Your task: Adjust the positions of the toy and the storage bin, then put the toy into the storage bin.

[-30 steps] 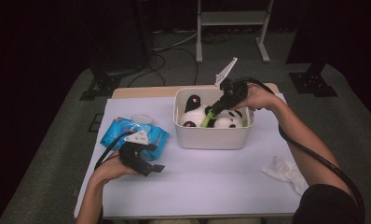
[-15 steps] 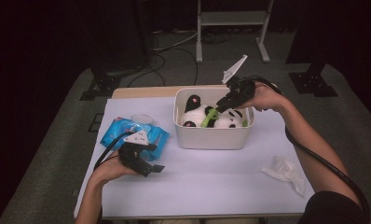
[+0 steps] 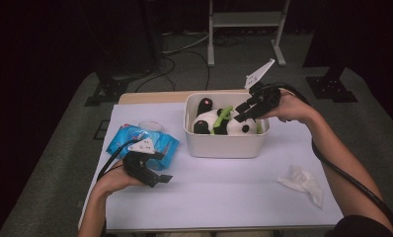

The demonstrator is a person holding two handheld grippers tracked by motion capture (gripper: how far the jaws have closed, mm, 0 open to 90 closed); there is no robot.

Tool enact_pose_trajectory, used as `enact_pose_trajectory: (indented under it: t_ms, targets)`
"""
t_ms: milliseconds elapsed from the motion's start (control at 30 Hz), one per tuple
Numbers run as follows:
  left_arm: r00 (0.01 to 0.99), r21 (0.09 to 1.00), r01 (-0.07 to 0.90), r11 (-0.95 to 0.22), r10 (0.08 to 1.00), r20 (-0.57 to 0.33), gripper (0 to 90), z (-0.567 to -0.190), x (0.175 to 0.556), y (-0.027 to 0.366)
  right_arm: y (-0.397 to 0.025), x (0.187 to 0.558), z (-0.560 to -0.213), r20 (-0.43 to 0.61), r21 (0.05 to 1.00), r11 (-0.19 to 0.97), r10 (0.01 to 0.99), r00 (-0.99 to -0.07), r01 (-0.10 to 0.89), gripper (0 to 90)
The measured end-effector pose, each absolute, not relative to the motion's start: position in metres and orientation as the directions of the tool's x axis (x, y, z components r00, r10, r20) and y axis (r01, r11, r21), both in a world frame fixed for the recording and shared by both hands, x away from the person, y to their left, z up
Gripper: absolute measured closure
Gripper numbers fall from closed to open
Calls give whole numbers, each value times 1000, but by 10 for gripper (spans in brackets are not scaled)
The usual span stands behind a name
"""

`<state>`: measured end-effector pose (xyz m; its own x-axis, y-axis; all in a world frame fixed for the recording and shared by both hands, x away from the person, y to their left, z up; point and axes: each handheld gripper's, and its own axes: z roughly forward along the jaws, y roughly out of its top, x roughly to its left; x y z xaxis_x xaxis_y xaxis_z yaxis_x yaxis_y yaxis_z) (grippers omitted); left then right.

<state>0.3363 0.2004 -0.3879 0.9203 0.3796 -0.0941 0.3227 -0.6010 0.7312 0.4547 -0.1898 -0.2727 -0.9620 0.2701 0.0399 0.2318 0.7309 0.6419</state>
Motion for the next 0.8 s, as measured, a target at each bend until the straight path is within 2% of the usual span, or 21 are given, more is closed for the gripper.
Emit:
enact_pose_trajectory:
  t_ms: [333,800]
  targets:
    - [925,727,313,-611,370,-87,102,-388,333,196,-210,435,-271,35,680,696,284,-958,231,533]
    - [927,720,312,-620,366,-87,102,-389,331,192,-234,410,-280,44,684,681,320,-946,262,530]
